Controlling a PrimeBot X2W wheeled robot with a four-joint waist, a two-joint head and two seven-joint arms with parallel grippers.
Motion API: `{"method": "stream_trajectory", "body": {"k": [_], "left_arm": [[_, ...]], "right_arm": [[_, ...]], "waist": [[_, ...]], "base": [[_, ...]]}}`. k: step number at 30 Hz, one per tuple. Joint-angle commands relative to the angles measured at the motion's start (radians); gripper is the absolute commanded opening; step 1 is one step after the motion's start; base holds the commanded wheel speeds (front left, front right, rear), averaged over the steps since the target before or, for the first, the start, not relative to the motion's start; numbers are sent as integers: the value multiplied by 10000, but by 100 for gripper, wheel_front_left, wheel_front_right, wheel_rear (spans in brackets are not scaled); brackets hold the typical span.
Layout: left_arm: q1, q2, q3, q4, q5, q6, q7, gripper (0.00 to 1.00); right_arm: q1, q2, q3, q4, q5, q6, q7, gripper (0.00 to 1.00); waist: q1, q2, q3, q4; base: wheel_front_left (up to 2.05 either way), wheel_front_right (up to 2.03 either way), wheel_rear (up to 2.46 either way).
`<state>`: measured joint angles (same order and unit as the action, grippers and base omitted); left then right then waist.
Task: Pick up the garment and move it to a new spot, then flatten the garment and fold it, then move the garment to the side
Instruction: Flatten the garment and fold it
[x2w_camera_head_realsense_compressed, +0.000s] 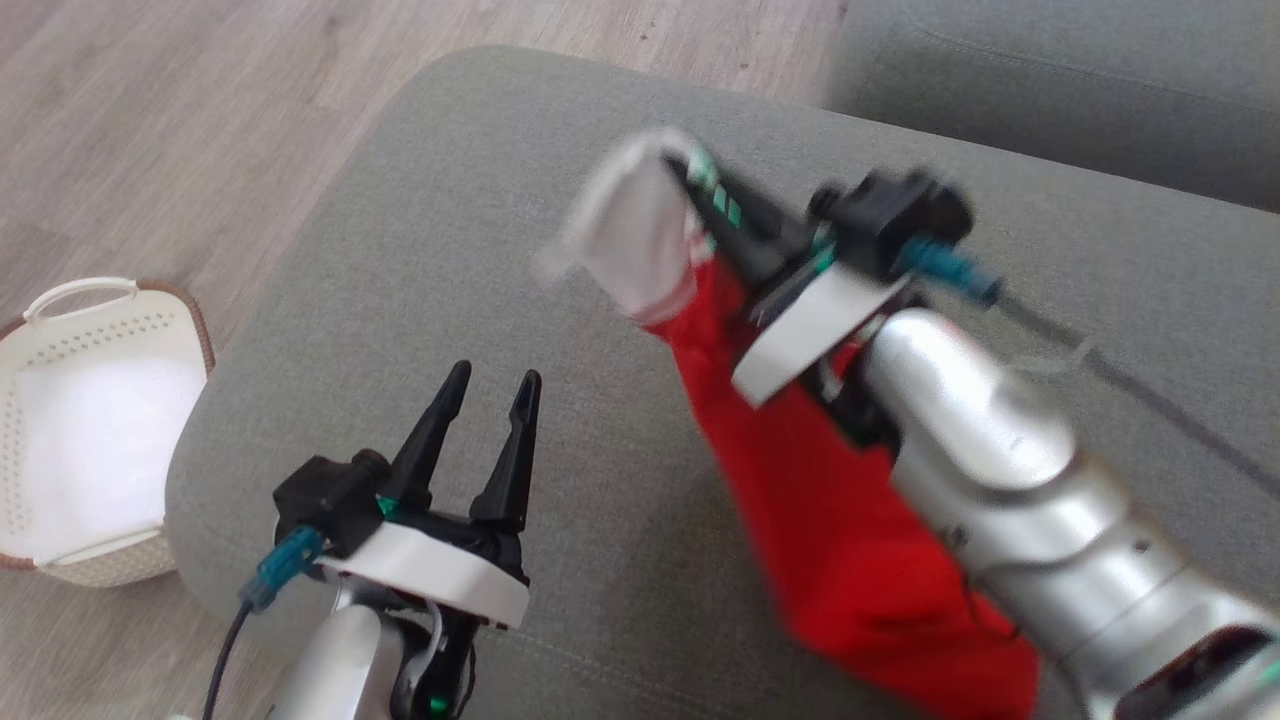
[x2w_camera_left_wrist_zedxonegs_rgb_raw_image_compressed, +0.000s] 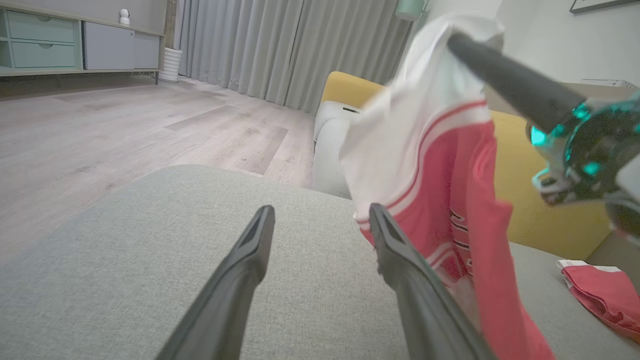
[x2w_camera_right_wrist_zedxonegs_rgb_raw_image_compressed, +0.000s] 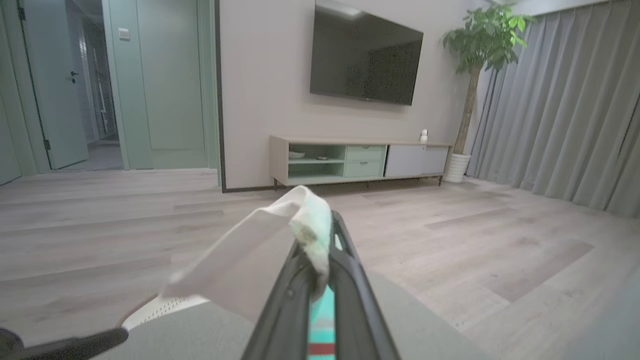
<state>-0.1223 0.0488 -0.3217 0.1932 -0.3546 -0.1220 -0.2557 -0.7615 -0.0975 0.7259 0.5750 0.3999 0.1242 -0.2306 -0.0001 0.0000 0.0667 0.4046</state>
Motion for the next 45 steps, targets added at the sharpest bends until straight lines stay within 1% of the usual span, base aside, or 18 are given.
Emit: {"method": "stream_trajectory", "body": {"k": [1, 5, 8, 12, 15, 17, 22, 23, 24, 26, 28, 33, 34, 39, 45], "left_arm": [[-149, 15, 245, -408, -60, 43, -61, 100], [-91, 15, 252, -447, -99, 68, -61, 100], [-126, 15, 254, -511, -134, 73, -61, 100], [-223, 15, 275, -591, -190, 73, -61, 100], [-349, 15, 253, -613, -235, 69, -61, 100], [-470, 15, 204, -618, -280, 60, -61, 100], [-827, 15, 31, -636, -453, 47, -61, 100], [-876, 15, 6, -651, -492, 60, -61, 100], [-919, 15, -24, -657, -527, 64, -61, 100], [-983, 14, -86, -630, -556, 62, -61, 100], [-1011, 14, -102, -599, -554, 70, -61, 100], [-1025, 14, 63, -535, -460, 93, -61, 100], [-1025, 14, 63, -535, -460, 93, -61, 100], [-913, 14, 363, -483, -318, 90, -61, 100], [-624, 14, 650, -481, -239, 89, -61, 100]], "right_arm": [[-537, -135, -38, -464, 228, 65, -105, 0], [-1197, -790, -124, -886, 621, 65, 231, 0], [-1609, -1517, -412, -922, 784, 65, 454, 0], [-2042, -2524, -1020, -634, 1108, 65, 747, 0], [-2449, -3307, -1123, -115, 1084, 65, 1156, 0], [-2790, -3740, -1098, 459, 1000, 65, 1423, 0], [-3616, -4417, -944, 2417, 343, 65, 1909, 0], [-3791, -4496, -1007, 2818, 128, 65, 1873, 46], [-3950, -4550, -1103, 3286, -112, 65, 1886, 100], [-4201, -4488, -1281, 4077, -605, 65, 1805, 100], [-4329, -4212, -1629, 4687, -841, 65, 1542, 100], [-4187, -3458, -1765, 5431, -1130, 65, 967, 100], [-4187, -3458, -1765, 5431, -1130, 65, 967, 100], [-3862, -2830, -1647, 5416, -1014, 65, 378, 100], [-2938, -2200, -1656, 4771, -517, 65, -111, 100]], "waist": [[1, 0, 26, 39], [1, 0, 156, 120], [1, 0, 318, 180], [1, 0, 592, 222], [1, 0, 872, 225], [1, 0, 1075, 233], [1, 0, 1464, 335], [1, 0, 1520, 334], [1, 0, 1567, 328], [1, 0, 1609, 297], [1, 0, 1586, 240], [1, 0, 1394, -44], [1, 0, 1394, -44], [1, 0, 1011, -493], [1, 0, 372, -1154]], "base": [[0, 0, 0], [0, 0, 0], [0, 0, 0], [0, 0, 0], [0, 0, 0], [0, 0, 0], [0, 0, 0], [0, 0, 0], [0, 0, 0], [0, 0, 0], [0, 0, 0], [0, 0, 0], [0, 0, 0], [0, 0, 0], [0, 0, 0]]}}
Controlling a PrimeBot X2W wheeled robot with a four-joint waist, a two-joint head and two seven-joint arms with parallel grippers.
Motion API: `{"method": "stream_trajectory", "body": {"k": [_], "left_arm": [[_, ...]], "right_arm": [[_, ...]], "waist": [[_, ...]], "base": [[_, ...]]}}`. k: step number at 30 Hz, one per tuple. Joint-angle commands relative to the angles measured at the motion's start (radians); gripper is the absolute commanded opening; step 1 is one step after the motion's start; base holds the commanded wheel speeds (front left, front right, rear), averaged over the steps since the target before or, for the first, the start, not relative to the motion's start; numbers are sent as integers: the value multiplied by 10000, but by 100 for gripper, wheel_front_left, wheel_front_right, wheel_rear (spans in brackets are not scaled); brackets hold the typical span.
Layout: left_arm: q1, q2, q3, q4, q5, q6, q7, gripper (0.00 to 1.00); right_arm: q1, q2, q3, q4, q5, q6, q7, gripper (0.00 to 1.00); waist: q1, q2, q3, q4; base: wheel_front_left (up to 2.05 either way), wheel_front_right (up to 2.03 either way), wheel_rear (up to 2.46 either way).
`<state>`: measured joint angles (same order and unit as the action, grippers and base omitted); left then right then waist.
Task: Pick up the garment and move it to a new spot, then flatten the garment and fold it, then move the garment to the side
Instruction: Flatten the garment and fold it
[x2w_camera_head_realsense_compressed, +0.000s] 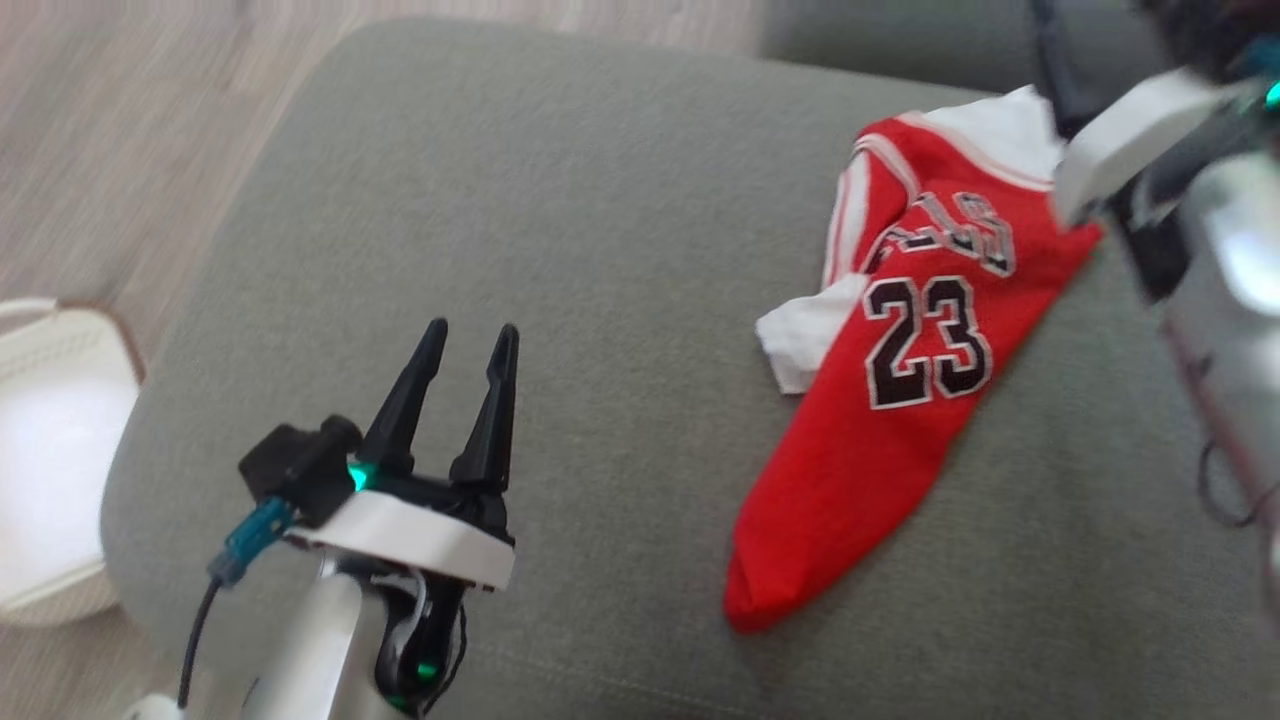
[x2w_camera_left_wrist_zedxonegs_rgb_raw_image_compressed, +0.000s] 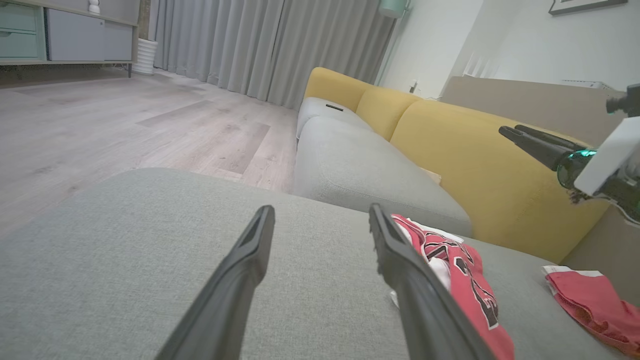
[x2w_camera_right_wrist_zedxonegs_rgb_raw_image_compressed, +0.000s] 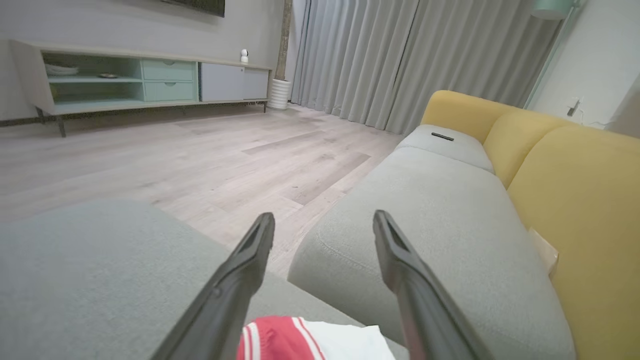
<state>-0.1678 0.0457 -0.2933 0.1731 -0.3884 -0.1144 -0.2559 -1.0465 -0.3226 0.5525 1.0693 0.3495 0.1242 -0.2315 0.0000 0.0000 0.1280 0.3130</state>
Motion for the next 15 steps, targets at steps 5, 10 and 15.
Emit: {"method": "stream_trajectory", "body": {"k": [5, 10, 15], "left_arm": [[58, 45, 558, -297, 131, 44, -59, 100], [221, 45, 775, -321, 116, 102, -59, 100], [353, 45, 942, -351, 47, 142, -59, 100]], "right_arm": [[1322, 466, -285, -1325, 459, 65, -266, 100], [3184, 729, -1221, -2779, 375, 65, -296, 100], [5388, 1359, -2441, -4132, -119, 65, -299, 100]], "waist": [[0, 0, -765, -786], [0, 0, -1126, -1293], [0, 0, -1300, -1691]], "base": [[0, 0, 0], [0, 0, 0], [0, 0, 0]]}}
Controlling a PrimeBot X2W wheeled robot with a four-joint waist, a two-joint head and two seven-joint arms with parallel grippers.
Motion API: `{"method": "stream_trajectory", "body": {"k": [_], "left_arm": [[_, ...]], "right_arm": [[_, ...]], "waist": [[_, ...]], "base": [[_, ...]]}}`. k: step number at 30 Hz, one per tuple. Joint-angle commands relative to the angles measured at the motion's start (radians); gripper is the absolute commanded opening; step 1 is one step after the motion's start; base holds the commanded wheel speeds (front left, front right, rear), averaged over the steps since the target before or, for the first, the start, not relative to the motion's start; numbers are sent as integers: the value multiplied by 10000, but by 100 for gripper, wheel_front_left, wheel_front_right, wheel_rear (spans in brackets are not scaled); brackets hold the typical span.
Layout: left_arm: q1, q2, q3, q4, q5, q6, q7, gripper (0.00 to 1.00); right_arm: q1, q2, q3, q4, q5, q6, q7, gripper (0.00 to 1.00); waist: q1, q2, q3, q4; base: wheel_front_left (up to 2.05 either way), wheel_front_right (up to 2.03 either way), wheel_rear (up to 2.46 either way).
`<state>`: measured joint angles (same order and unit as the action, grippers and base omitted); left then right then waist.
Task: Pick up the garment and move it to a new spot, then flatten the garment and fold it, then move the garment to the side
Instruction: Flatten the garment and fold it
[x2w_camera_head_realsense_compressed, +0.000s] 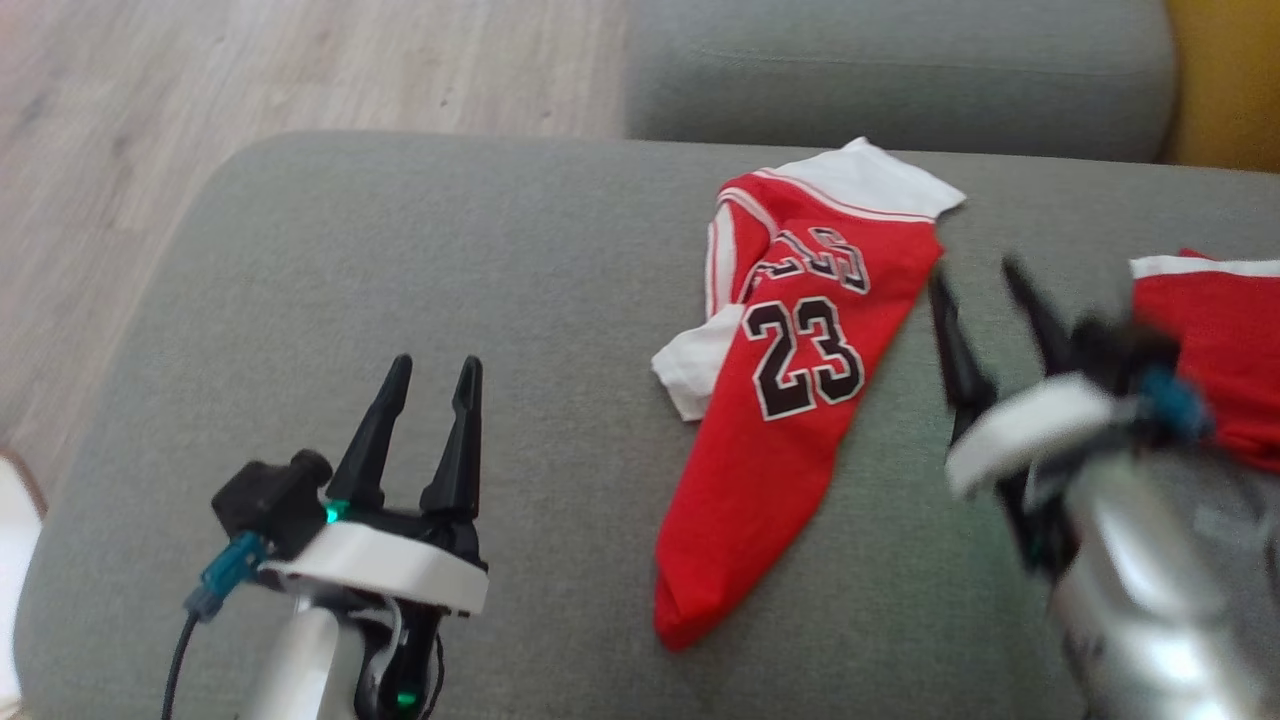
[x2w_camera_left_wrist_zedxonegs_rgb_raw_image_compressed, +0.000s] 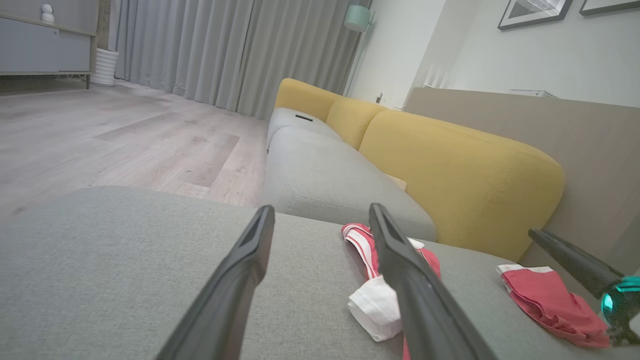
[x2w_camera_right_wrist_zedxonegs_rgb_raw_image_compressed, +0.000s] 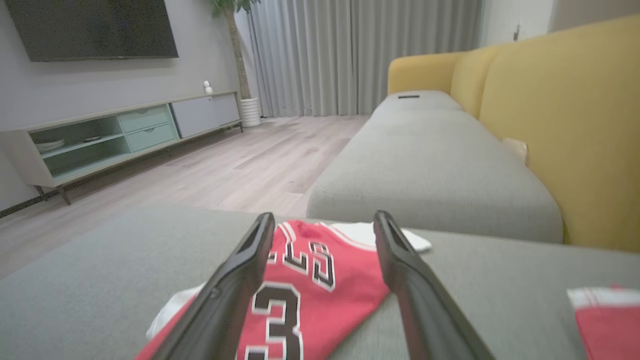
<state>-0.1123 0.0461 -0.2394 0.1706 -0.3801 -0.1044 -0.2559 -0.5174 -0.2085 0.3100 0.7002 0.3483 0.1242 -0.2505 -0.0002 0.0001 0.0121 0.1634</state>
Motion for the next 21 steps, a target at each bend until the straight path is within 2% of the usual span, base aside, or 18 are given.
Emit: {"method": "stream_trajectory", "body": {"k": [1, 7, 12, 14, 19, 21], "left_arm": [[-171, 41, 424, -321, -47, 44, -59, 100], [-2, 41, 511, -198, -67, 37, -59, 100], [-117, 41, 554, -5, -45, -15, -59, 100], [-325, 41, 505, 161, -413, -40, -59, 100], [-1203, 41, -58, 976, -465, -122, -59, 100], [-2130, 43, -616, 2132, -200, -176, 61, 100]], "right_arm": [[506, 384, -263, -689, -225, 65, -110, 100], [2480, 1213, -1387, -2041, -1038, 65, 154, 100], [3053, 1491, -1731, -3144, -1375, 65, 631, 100], [3101, 1529, -1761, -3559, -1481, 65, 847, 100], [3170, 1563, -1858, -4234, -1700, 65, 1218, 100], [3232, 1574, -1892, -4583, -1806, 65, 1409, 100]], "waist": [[2, -1, -169, -262], [2, -1, -238, -629], [2, -1, -45, -986], [2, -1, 148, -1137], [2, -1, 583, -1421], [2, -1, 914, -1659]], "base": [[0, 0, 0], [0, 0, 0], [0, 0, 0], [0, 0, 0], [0, 0, 0], [0, 0, 0]]}}
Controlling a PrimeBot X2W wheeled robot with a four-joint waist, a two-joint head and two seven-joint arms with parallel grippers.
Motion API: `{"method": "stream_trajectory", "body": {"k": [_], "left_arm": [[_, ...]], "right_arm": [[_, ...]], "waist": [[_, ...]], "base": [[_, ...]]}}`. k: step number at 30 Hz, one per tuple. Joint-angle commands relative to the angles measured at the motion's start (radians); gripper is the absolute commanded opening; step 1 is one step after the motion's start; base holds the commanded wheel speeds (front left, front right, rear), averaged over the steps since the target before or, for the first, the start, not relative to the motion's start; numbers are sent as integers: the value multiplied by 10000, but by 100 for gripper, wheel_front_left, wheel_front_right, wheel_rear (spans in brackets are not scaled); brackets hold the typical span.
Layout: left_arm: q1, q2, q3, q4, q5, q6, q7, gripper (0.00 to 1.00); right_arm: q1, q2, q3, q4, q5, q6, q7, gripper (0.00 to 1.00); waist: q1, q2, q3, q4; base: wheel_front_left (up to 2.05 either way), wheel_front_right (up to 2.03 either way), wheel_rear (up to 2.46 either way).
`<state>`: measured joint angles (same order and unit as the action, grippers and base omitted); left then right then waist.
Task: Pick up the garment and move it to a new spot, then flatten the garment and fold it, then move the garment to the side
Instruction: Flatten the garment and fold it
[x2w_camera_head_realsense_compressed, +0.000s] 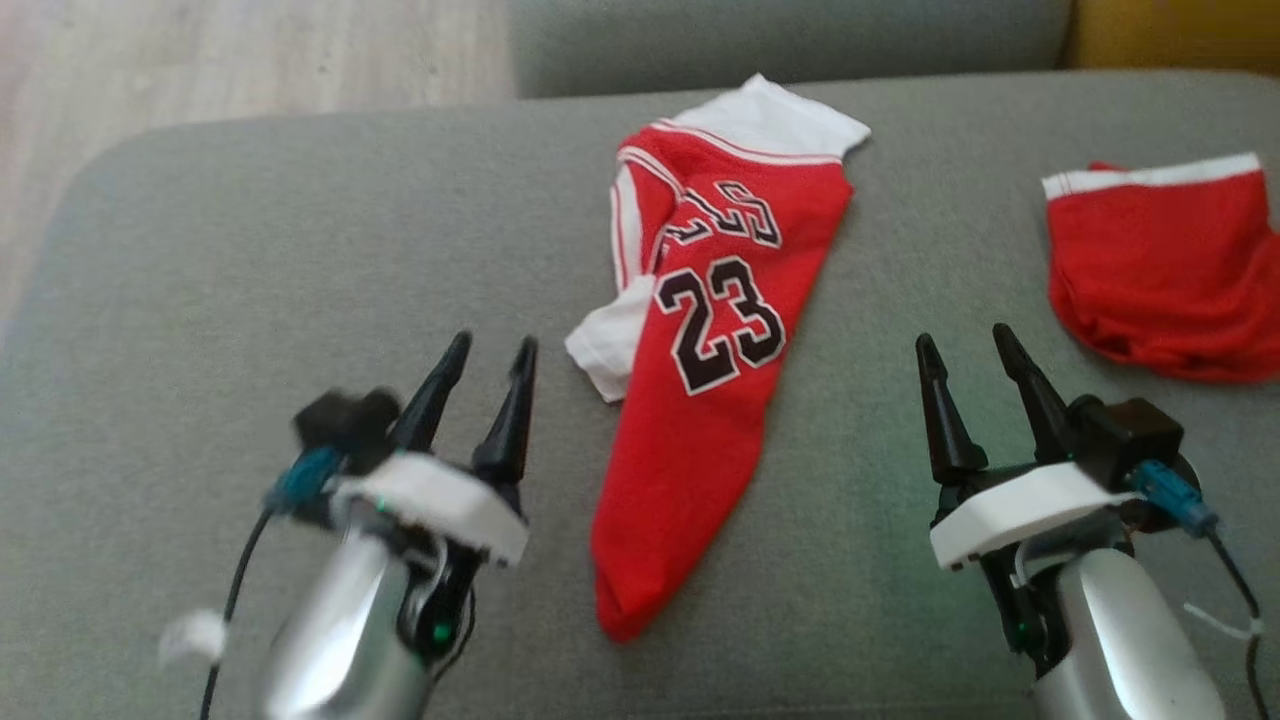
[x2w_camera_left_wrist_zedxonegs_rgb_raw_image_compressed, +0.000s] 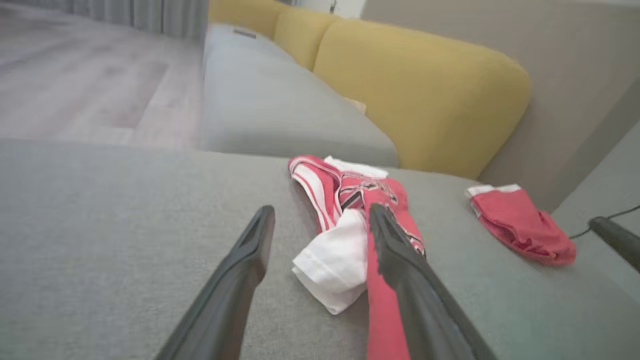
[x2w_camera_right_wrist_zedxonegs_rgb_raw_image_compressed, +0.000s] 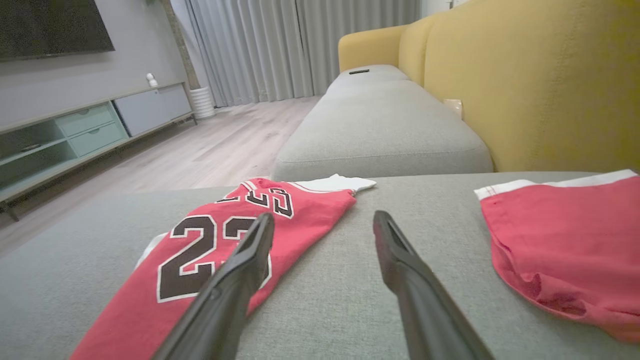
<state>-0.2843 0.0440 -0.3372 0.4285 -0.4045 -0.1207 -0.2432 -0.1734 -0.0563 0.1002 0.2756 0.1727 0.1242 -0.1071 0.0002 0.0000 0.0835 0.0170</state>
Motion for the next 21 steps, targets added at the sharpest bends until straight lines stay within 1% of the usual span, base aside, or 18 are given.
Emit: {"method": "stream_trajectory", "body": {"k": [1, 6, 10, 16, 19, 21], "left_arm": [[-718, 66, 205, -50, 68, -29, 75, 100], [-2101, 188, -614, 1569, 76, -86, 625, 100], [-2907, 412, -1249, 2479, -93, -95, 770, 100], [-3740, 802, -1930, 3562, -300, -97, 568, 100], [-4077, 826, -2195, 4148, -478, -98, 359, 100], [-4229, 792, -2547, 4398, -740, -98, 284, 100]], "right_arm": [[-190, 54, 227, -432, -48, 65, 19, 100], [-190, 57, 293, -742, 49, 65, 105, 100], [-260, 58, 308, -882, 77, 65, 76, 100], [-349, 59, 310, -996, 154, 65, 31, 100], [-394, 59, 377, -995, 202, 65, 8, 100], [-447, 60, 437, -984, 256, 65, -6, 100]], "waist": [[-2, 0, 312, -286], [-2, 0, 829, -703], [-2, 0, 1131, -945], [-2, 0, 1340, -1088], [-2, 0, 1403, -1158], [-2, 0, 1455, -1217]], "base": [[0, 0, 0], [0, 0, 0], [0, 0, 0], [0, 0, 0], [0, 0, 0], [0, 0, 0]]}}
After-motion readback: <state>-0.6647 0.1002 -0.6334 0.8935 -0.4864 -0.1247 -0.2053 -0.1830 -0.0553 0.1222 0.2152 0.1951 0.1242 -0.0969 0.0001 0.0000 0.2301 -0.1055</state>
